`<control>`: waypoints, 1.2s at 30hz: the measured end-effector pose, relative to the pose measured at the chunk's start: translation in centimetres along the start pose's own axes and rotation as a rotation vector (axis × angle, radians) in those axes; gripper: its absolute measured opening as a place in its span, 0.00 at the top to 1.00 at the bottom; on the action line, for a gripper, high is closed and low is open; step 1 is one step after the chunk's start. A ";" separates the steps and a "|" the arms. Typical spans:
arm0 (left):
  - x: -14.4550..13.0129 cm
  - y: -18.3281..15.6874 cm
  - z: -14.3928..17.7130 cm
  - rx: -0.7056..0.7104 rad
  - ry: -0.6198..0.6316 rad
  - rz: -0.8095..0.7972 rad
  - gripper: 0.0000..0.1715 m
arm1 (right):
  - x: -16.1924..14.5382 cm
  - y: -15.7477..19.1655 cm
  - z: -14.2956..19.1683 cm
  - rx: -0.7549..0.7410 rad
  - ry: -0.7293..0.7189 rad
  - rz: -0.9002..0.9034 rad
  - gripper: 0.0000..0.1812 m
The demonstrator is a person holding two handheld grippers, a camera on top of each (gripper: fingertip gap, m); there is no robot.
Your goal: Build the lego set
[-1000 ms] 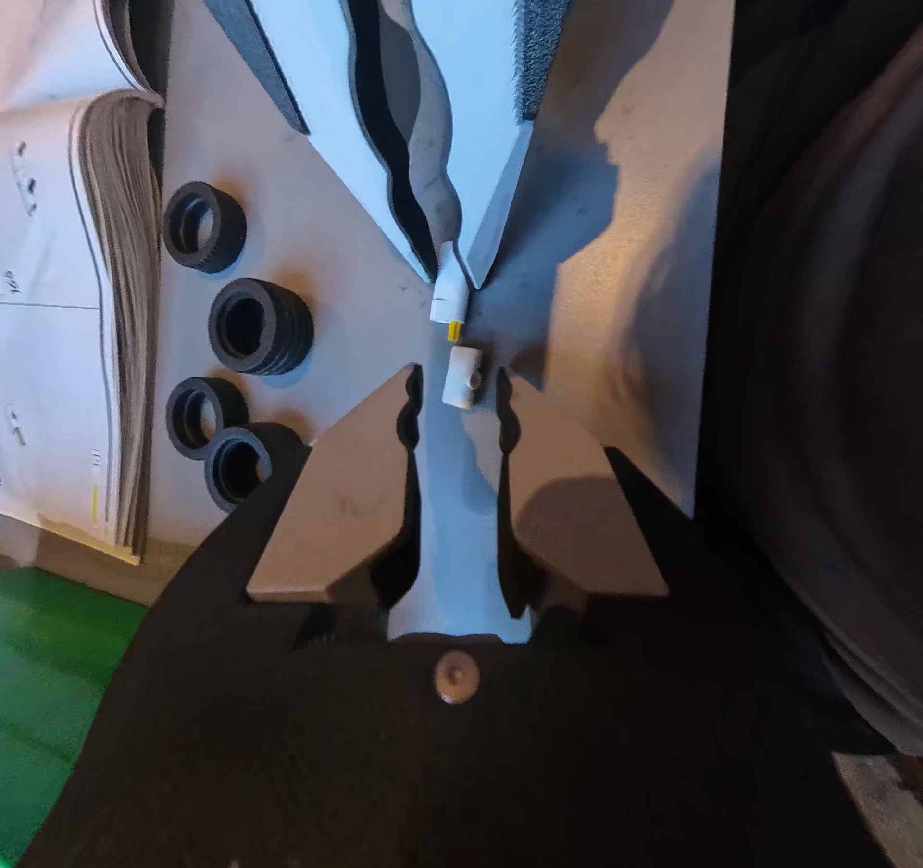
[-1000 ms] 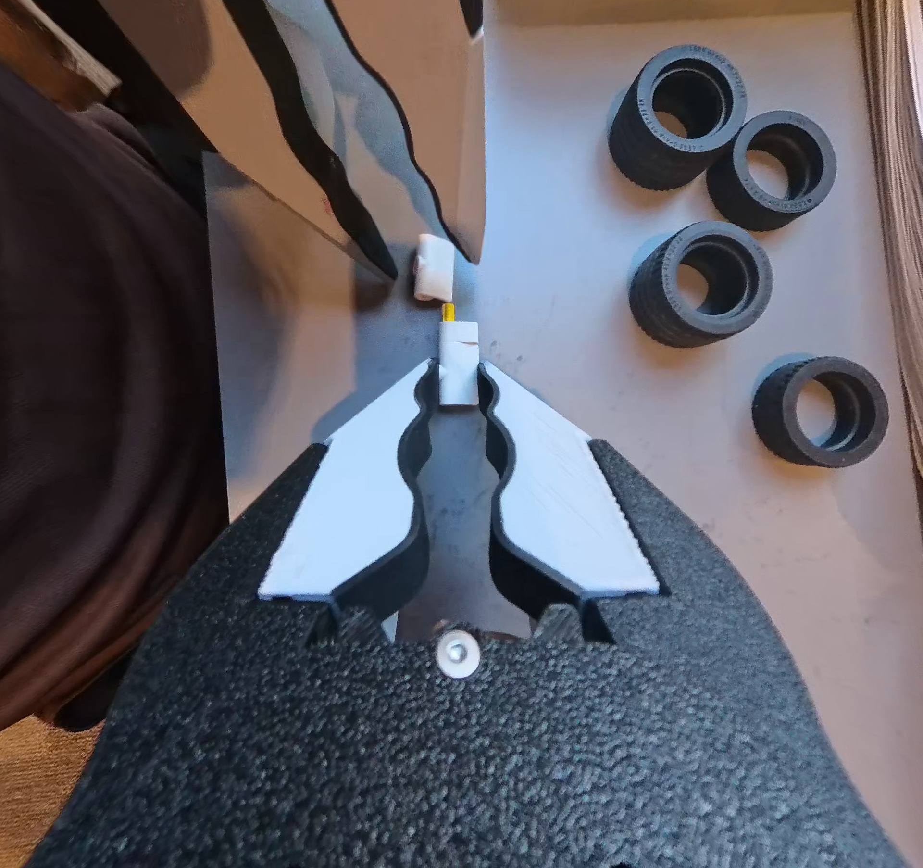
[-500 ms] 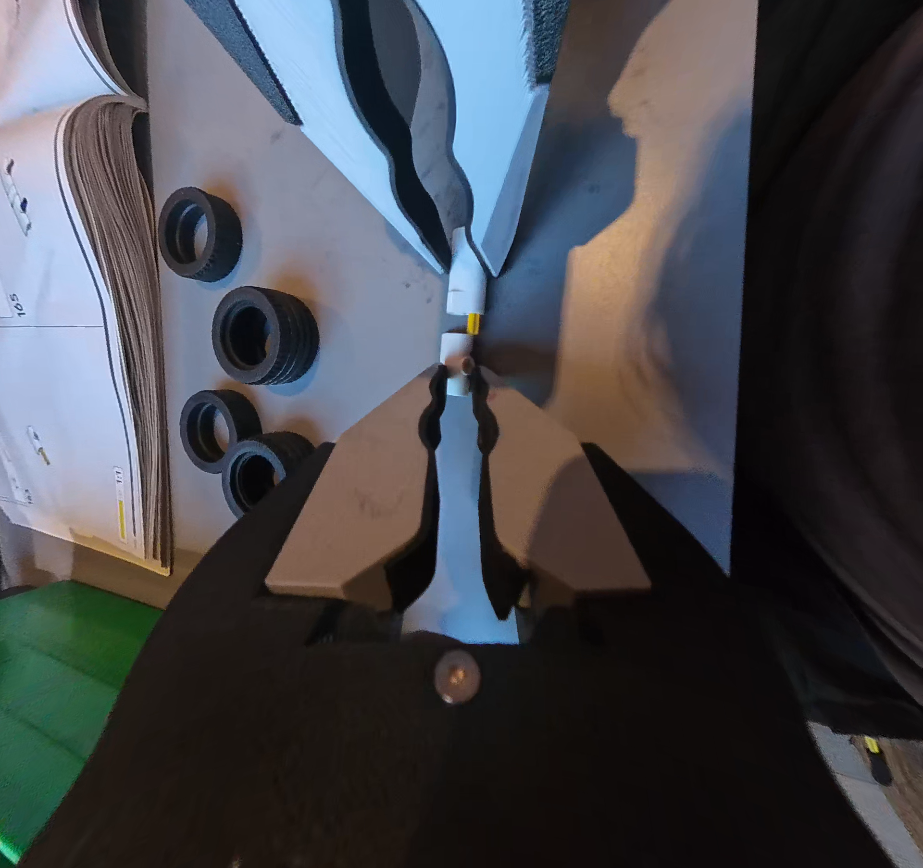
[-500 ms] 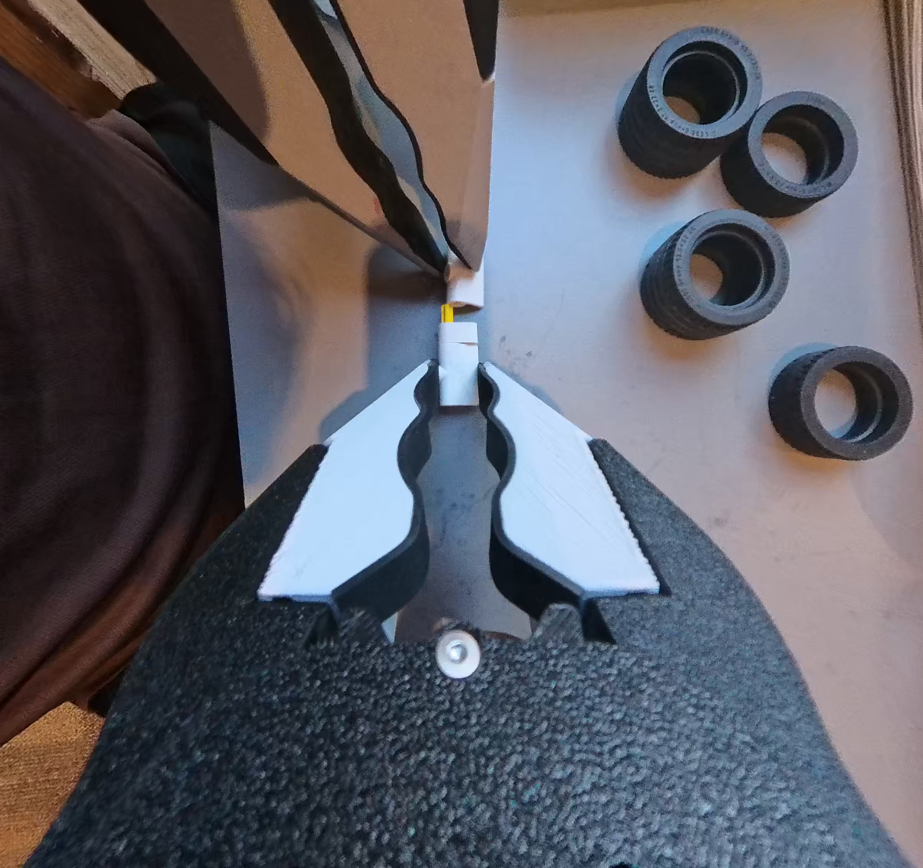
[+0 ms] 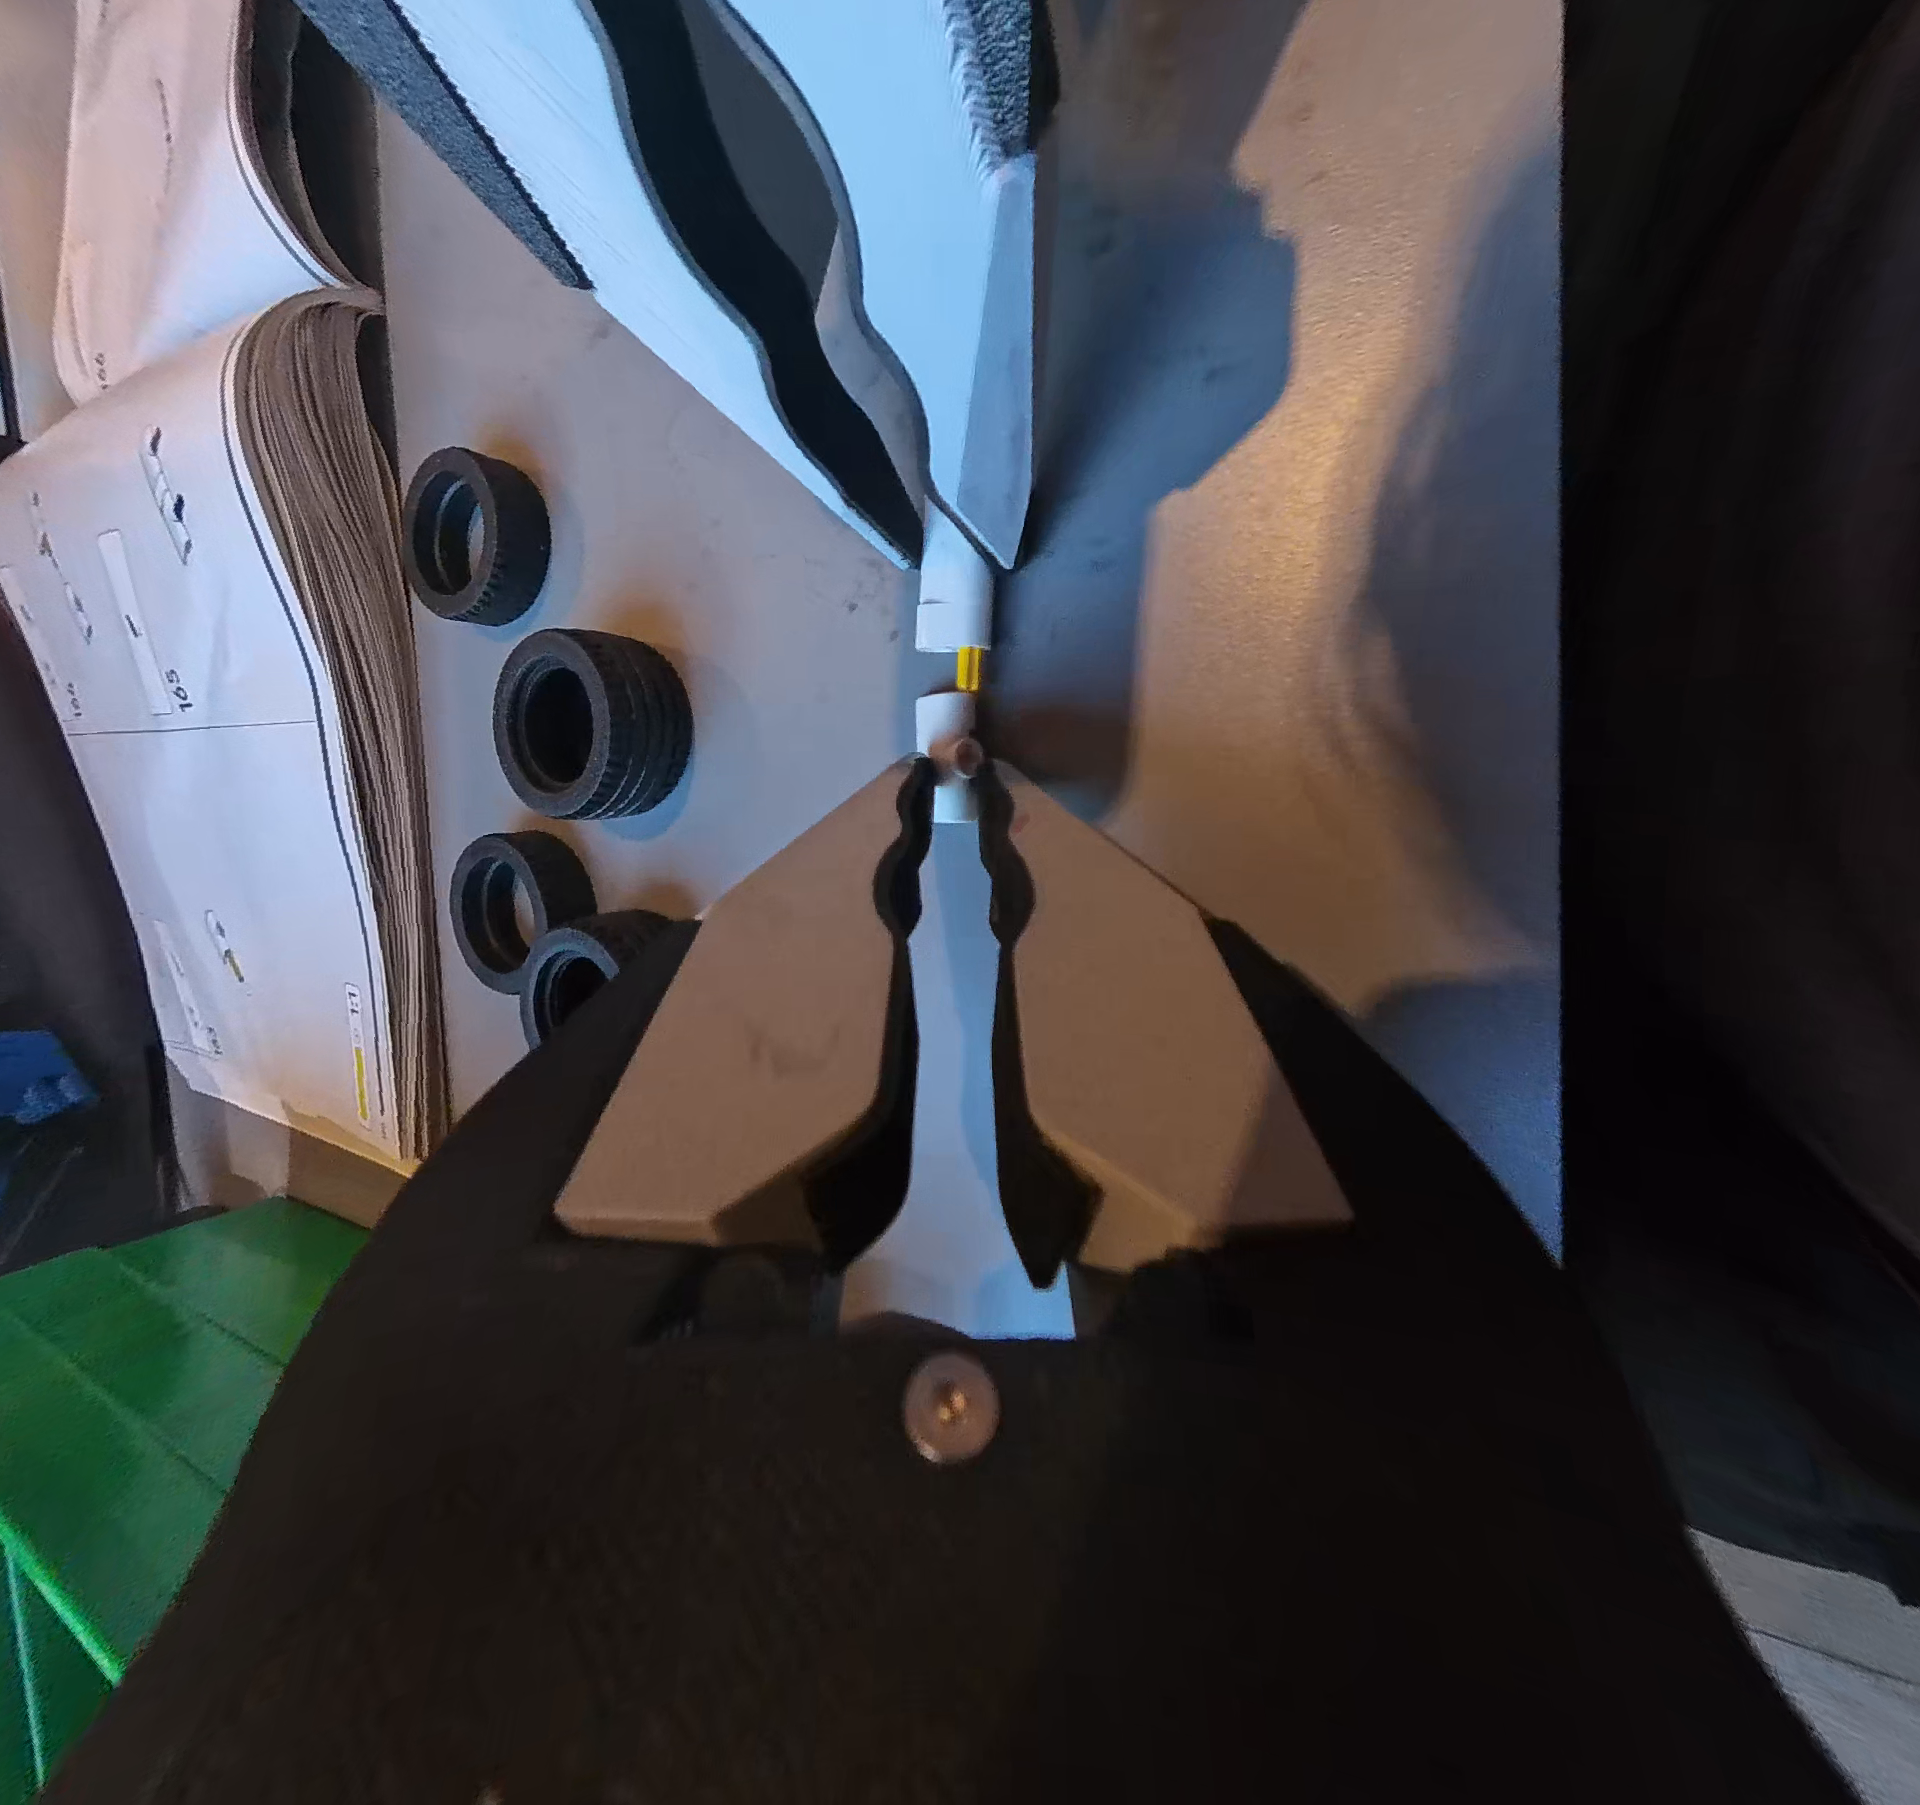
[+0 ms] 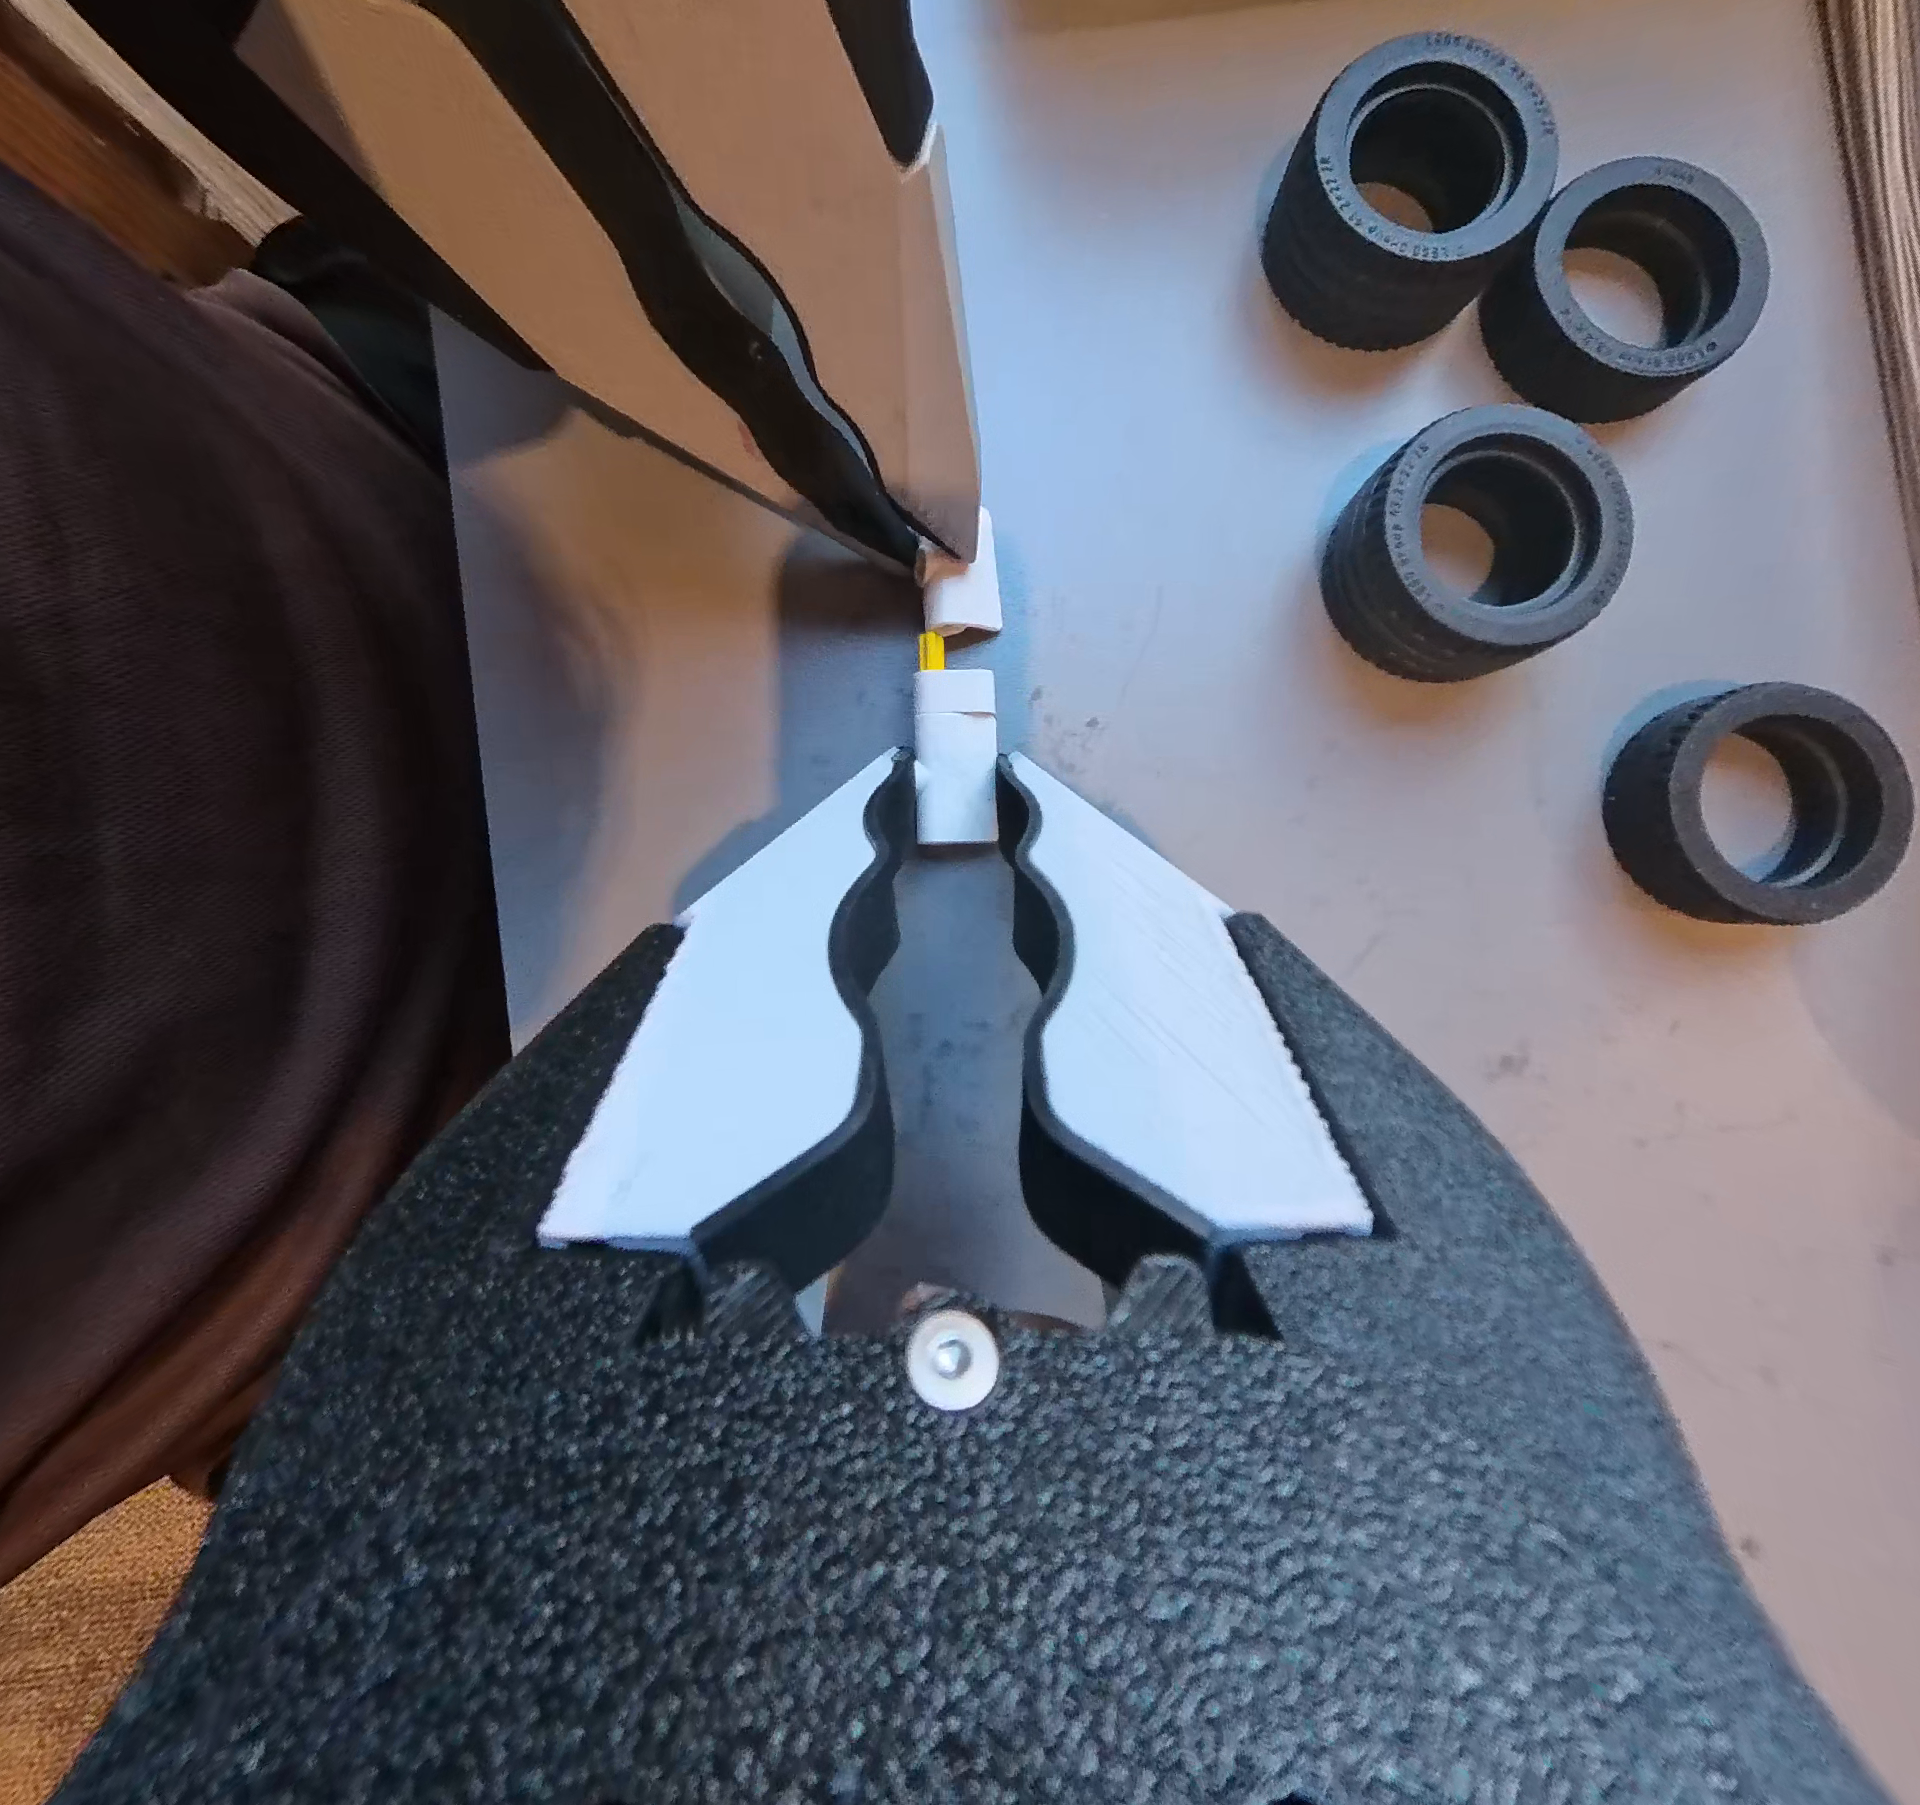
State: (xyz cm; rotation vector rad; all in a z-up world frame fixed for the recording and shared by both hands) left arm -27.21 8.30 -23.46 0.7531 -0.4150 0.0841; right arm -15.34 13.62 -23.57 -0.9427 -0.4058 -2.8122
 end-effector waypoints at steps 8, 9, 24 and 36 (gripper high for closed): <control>0.4 -0.2 0.0 0.026 0.011 -0.057 0.97 | 0.2 -0.4 0.1 0.001 0.037 0.007 0.92; 0.4 -0.2 0.0 0.027 0.011 -0.060 0.97 | 0.3 -0.4 0.1 0.002 0.043 0.011 0.92; 0.6 -0.8 0.0 0.092 0.019 -0.144 0.97 | 1.3 -0.9 -0.1 0.030 0.147 0.007 0.93; 0.7 -1.1 0.0 0.133 0.023 -0.215 0.97 | 2.7 -1.9 -0.3 0.115 0.295 0.043 0.93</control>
Point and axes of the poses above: each gripper's, where its closed fingertips meet, z back along the fingers, x out of its top, y = z × x across the jaws, the point moved 9 cm from there along z, back along the fingers, and after that the axes turned 14 degrees about x, right-handed, at the moved point
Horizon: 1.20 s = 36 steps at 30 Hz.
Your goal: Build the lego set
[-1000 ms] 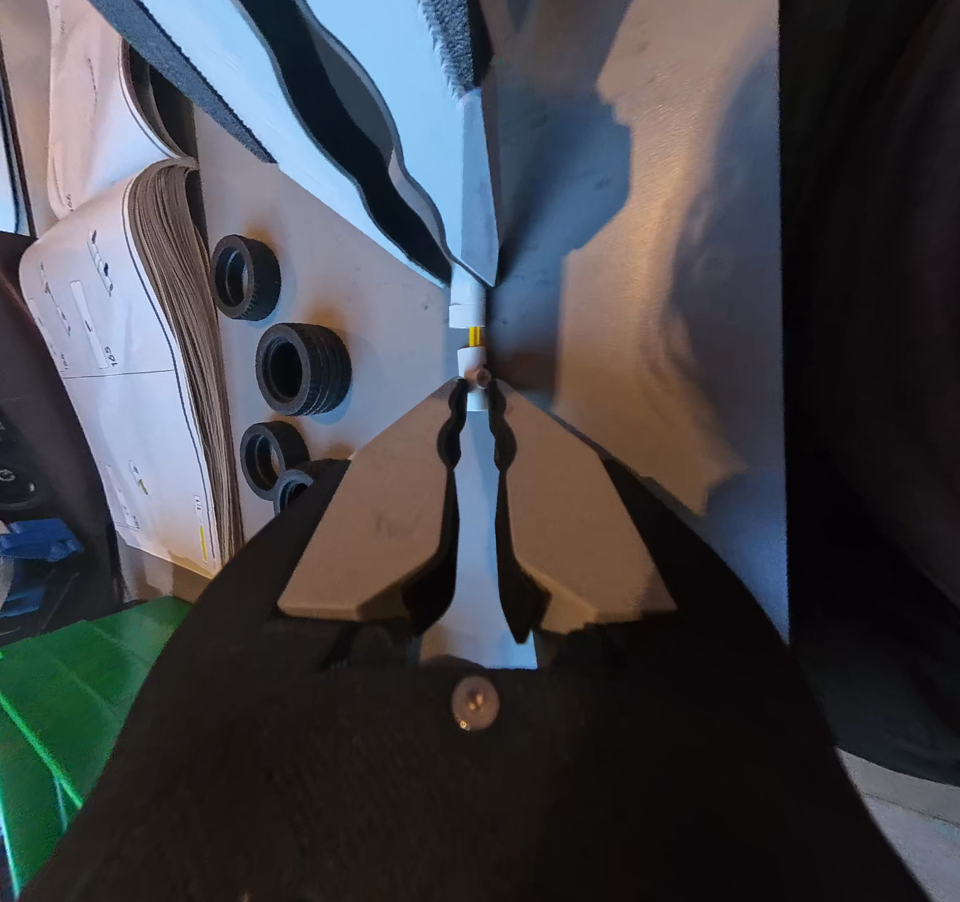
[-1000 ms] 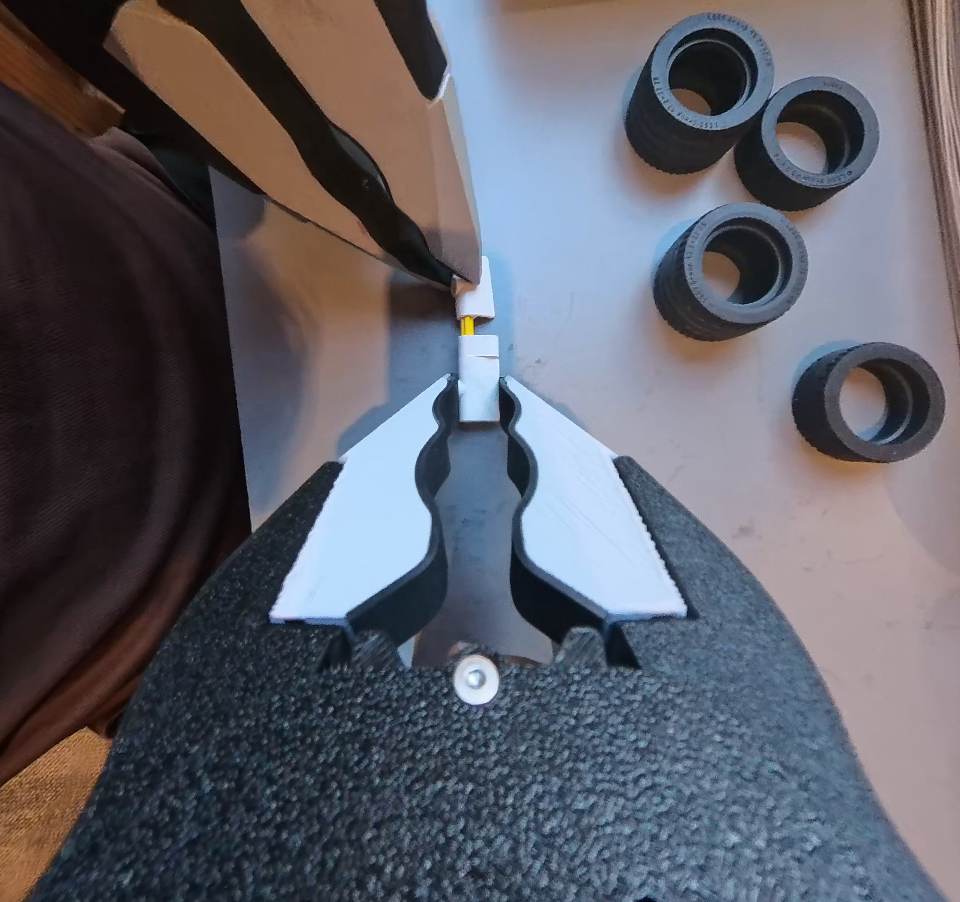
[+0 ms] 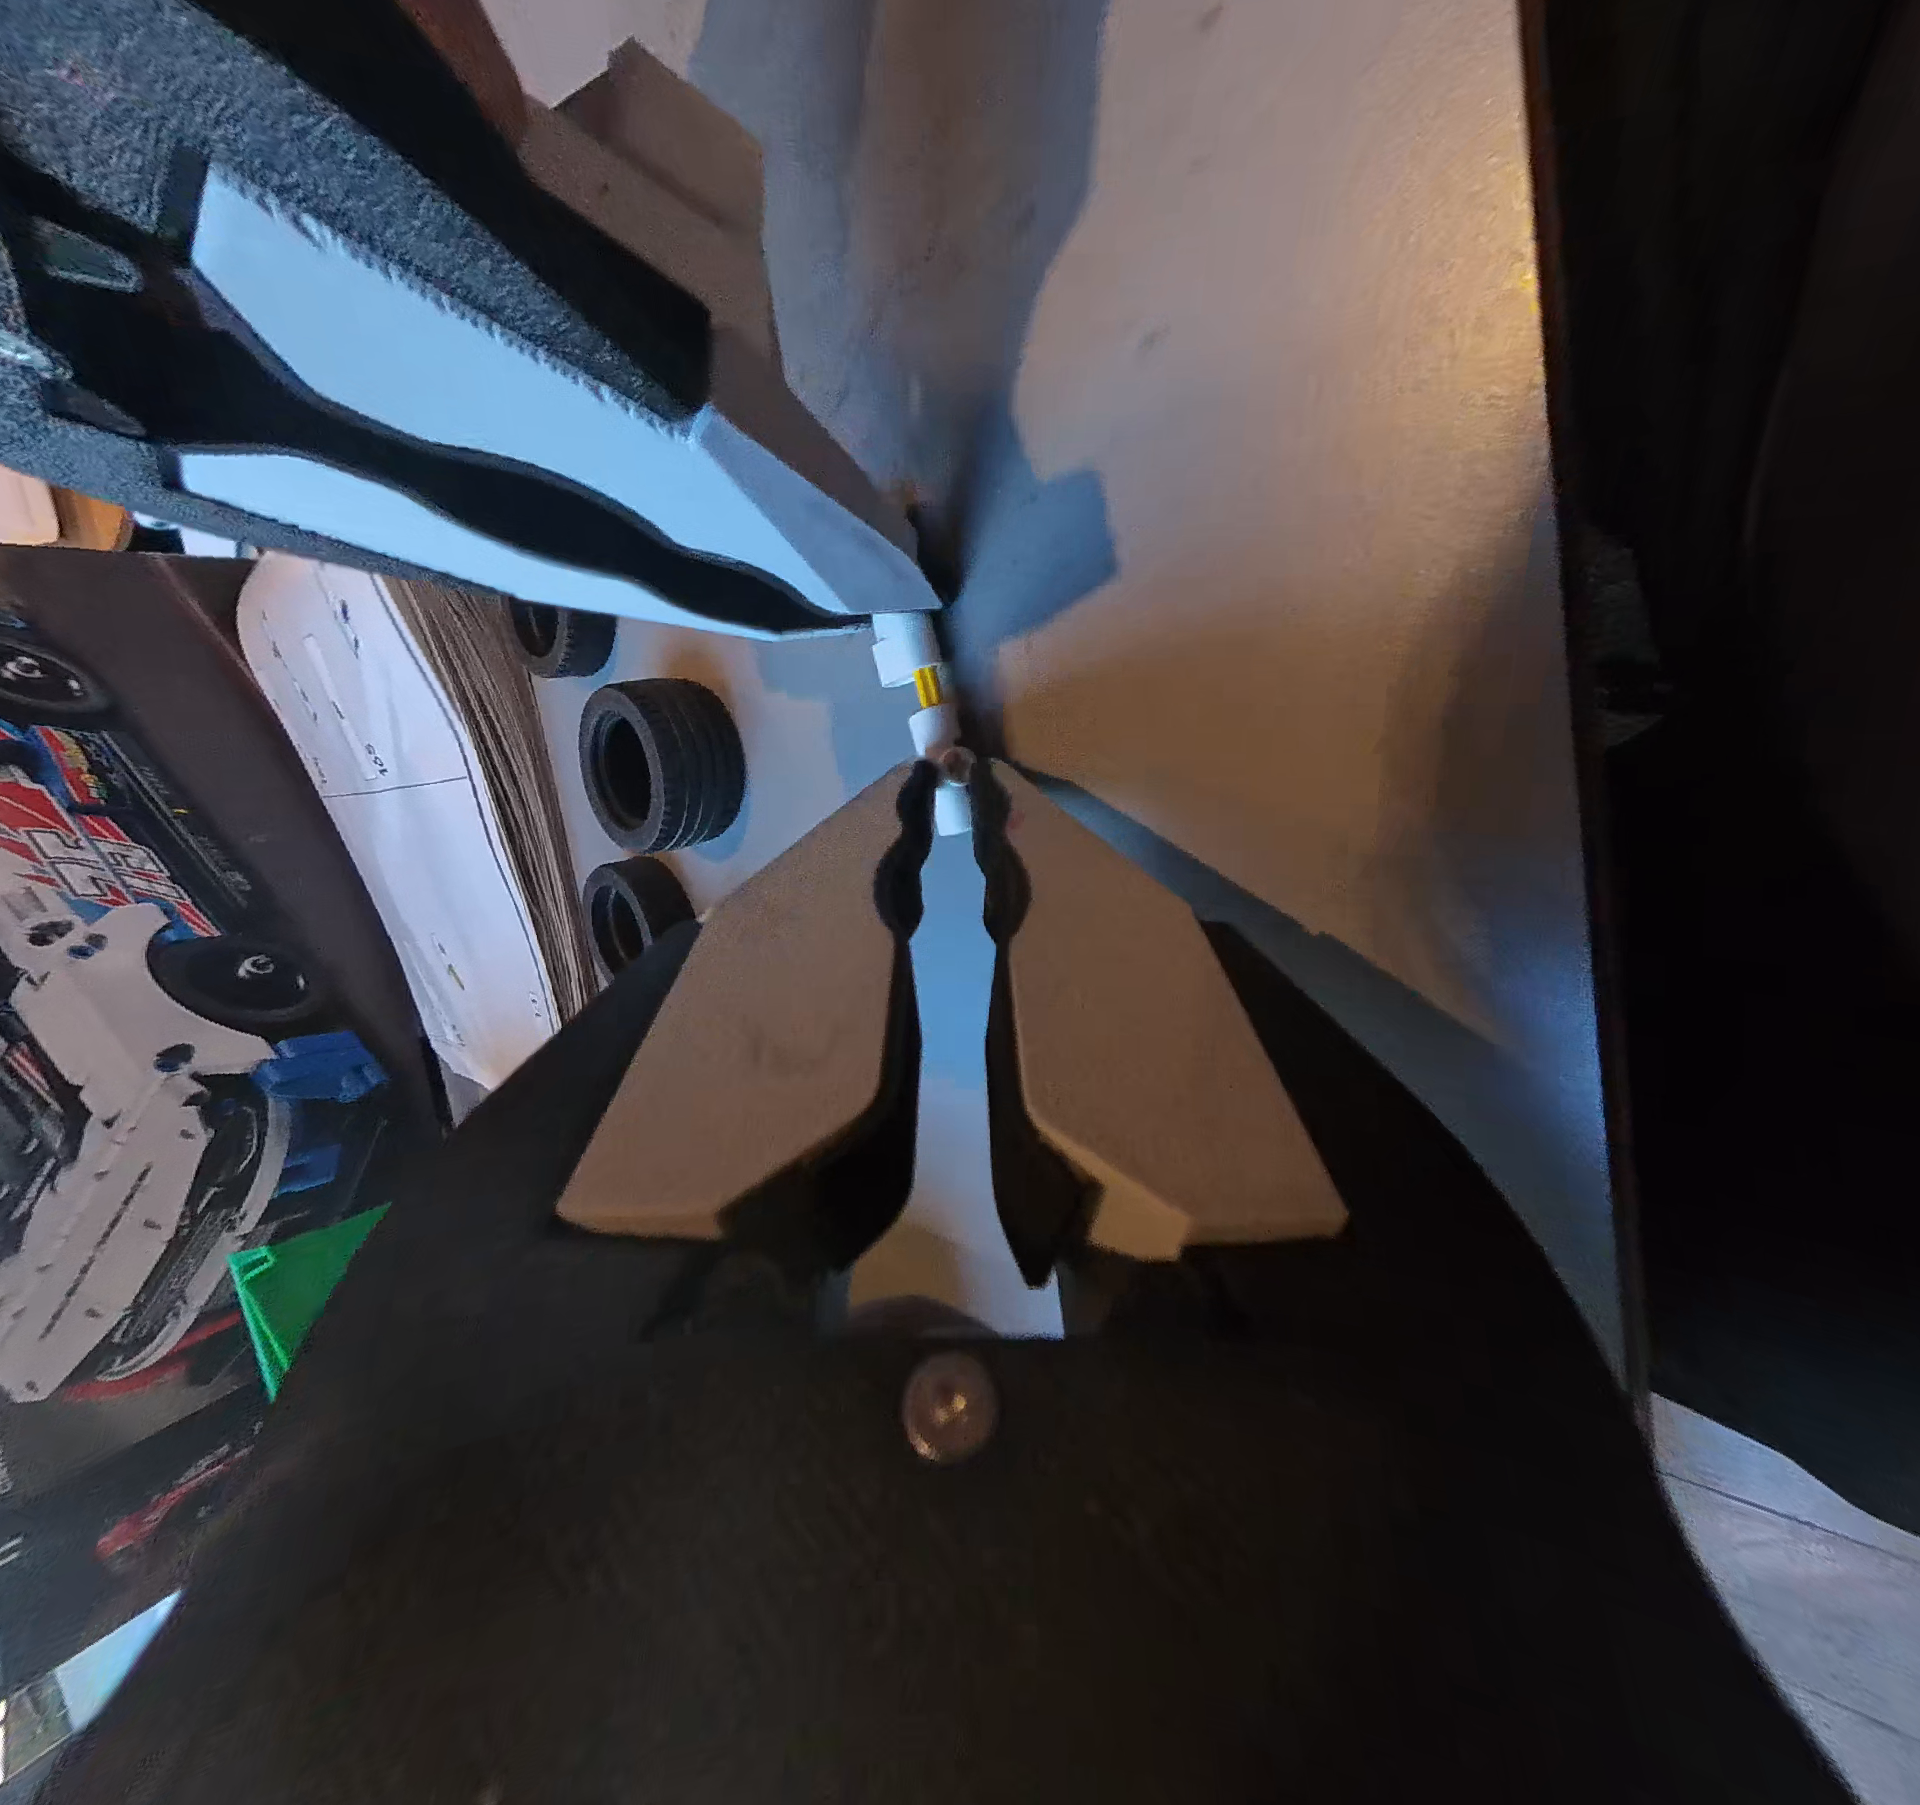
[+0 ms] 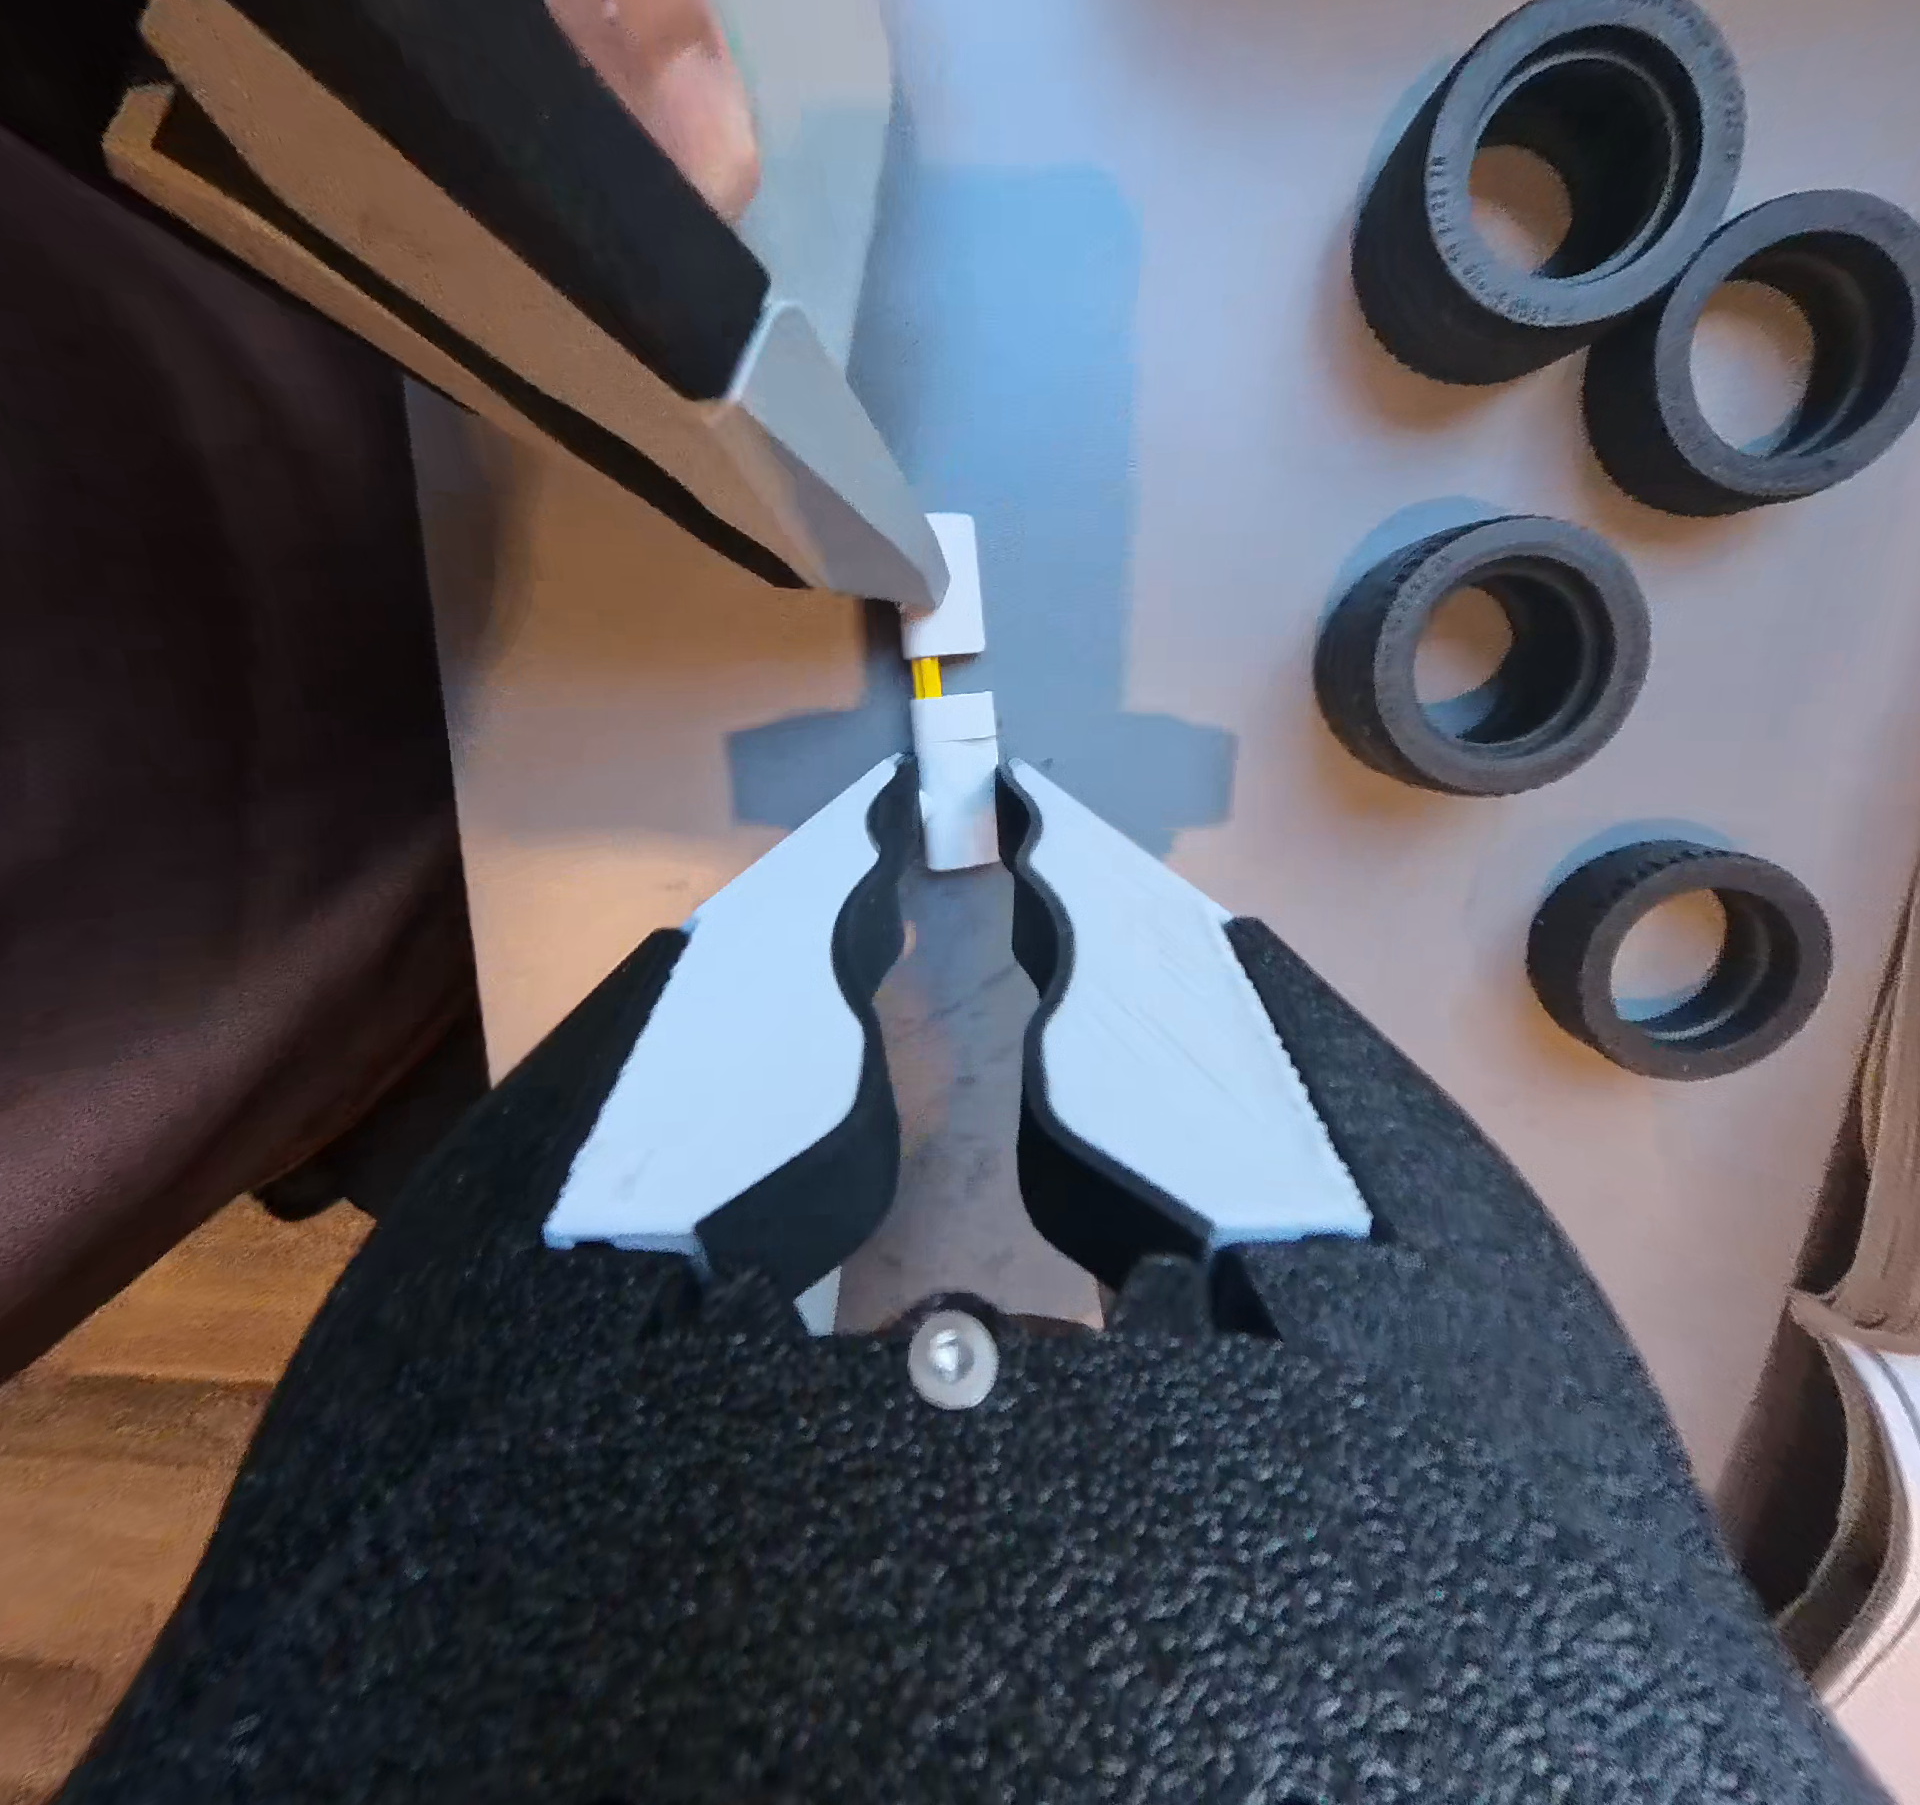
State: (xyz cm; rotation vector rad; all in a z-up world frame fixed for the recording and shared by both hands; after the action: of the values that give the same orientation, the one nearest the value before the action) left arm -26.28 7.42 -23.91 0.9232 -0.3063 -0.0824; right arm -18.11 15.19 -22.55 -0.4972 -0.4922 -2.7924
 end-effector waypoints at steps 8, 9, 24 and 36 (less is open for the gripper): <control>0.1 0.0 0.0 -0.001 0.007 0.017 0.97 | 0.2 0.6 -0.2 -0.077 0.018 0.046 0.93; 0.1 0.0 0.0 0.004 0.011 0.010 0.97 | 0.2 0.8 -0.3 -0.095 0.019 0.048 0.93; -0.1 -0.2 0.0 0.020 -0.015 0.000 0.97 | 1.8 -0.1 -0.3 0.015 0.232 0.191 0.93; 0.2 -0.4 0.1 0.044 0.016 0.002 0.97 | 3.2 -0.2 -0.7 0.020 0.358 0.097 0.93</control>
State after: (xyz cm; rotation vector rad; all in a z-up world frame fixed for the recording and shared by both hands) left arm -26.11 7.11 -24.11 0.9670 -0.2953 -0.0662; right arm -21.30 14.47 -22.03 -0.0115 -0.4029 -2.6944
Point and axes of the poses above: each gripper's, where its closed fingertips meet, z back along the fingers, x out of its top, y = z × x across the jaws, the point moved 9 cm from there along z, back along the fingers, and after that the axes turned 14 degrees about x, right-handed, at the moved point
